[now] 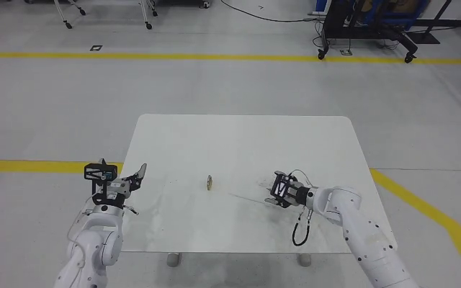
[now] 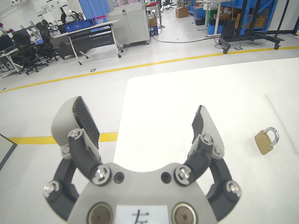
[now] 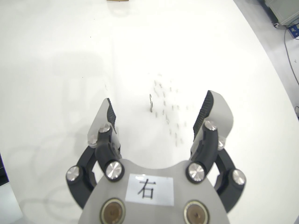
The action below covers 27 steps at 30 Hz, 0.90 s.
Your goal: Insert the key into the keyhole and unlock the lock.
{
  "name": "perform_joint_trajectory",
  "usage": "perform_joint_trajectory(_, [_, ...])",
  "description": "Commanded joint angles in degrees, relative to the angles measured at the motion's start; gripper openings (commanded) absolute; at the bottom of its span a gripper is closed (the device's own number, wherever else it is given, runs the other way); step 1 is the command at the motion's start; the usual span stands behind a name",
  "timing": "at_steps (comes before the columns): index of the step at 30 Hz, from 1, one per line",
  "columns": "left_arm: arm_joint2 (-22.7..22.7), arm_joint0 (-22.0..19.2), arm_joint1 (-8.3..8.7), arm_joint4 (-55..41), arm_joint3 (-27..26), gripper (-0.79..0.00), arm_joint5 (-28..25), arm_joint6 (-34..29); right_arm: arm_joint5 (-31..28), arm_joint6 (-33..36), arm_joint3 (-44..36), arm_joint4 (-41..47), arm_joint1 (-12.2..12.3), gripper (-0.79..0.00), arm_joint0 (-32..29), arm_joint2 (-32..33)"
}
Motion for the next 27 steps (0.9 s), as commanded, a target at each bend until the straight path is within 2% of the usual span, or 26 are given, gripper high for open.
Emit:
perform_joint_trajectory(1, [0.00,0.00,0.00,0.00,0.00,0.000,0.00,0.00,-0.73,0.31,1.61,0.60,-0.08,-0.179,1.44,-0.66])
perform_joint_trajectory(4, [0.00,0.00,0.00,0.00,0.00,0.000,0.00,0.00,-1.30,1.65,3.24,0.55,-0.19,-0.234,2.95,-1.78])
perform_joint_trajectory(5, [0.00,0.00,0.00,0.00,0.00,0.000,0.00,0.00,-1.54,1.94,3.55,0.60,-0.21,-0.314,3.31,-2.12])
perform_joint_trajectory(6, [0.00,0.00,0.00,0.00,0.00,0.000,0.00,0.00,-1.54,2.11,3.90,0.79,-0.23,-0.314,3.59,-2.33])
perform_joint_trajectory(8, [0.00,0.00,0.00,0.00,0.00,0.000,0.00,0.00,-1.98,2.24,4.30,1.04,-0.24,-0.403,4.08,-2.73])
perform_joint_trajectory(10, [0.00,0.00,0.00,0.00,0.00,0.000,0.00,0.00,-2.21,2.19,4.54,1.16,-0.20,-0.428,4.40,-2.99])
perform_joint_trajectory(15, [0.00,0.00,0.00,0.00,0.00,0.000,0.00,0.00,-1.96,4.31,5.95,1.12,-0.31,-0.557,5.59,-4.30])
perform_joint_trajectory(16, [0.00,0.00,0.00,0.00,0.00,0.000,0.00,0.00,-2.01,4.19,6.07,1.42,-0.35,-0.650,5.81,-4.58])
perform_joint_trajectory(17, [0.00,0.00,0.00,0.00,0.00,0.000,0.00,0.00,-2.23,3.74,6.13,1.71,-0.35,-0.785,5.94,-4.71])
perform_joint_trajectory(27, [0.00,0.00,0.00,0.00,0.00,0.000,0.00,0.00,-3.15,2.87,4.81,0.04,0.40,-0.785,4.99,-4.52])
